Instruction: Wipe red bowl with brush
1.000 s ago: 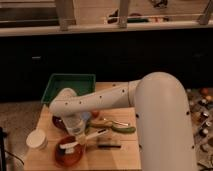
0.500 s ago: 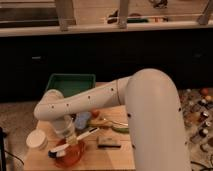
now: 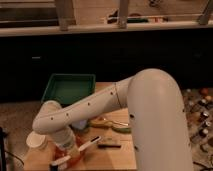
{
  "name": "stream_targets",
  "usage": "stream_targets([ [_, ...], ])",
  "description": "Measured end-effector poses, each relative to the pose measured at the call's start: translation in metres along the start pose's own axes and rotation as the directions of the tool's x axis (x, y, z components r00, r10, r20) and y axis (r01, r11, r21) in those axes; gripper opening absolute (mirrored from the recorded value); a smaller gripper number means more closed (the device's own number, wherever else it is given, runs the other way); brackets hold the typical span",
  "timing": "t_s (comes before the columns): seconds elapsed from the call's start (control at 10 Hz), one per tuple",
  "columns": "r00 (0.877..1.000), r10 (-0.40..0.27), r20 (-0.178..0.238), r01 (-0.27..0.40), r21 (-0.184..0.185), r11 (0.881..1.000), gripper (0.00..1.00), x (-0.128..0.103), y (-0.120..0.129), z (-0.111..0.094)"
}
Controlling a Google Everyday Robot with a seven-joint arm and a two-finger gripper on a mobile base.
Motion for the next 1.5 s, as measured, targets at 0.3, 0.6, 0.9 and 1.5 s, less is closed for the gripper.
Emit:
stream_targets([
  [0.3, 0.999, 0.049, 0.021, -0.048, -0.055, 0.997, 0.00, 0.024, 0.004, 0.023],
  [0.6, 0.996, 0.084, 0.017, -0.082, -0.086, 0.993, 0.00, 0.047, -0.010, 0.030],
  [0.9, 0.997, 0.073, 0.005, -0.072, -0.080, 0.994, 0.00, 0.054, -0.037, 0.016],
  [1.5, 1.000, 0.013, -0.002, -0.013, -0.023, 1.000, 0.00, 0.033, -0.049, -0.017],
])
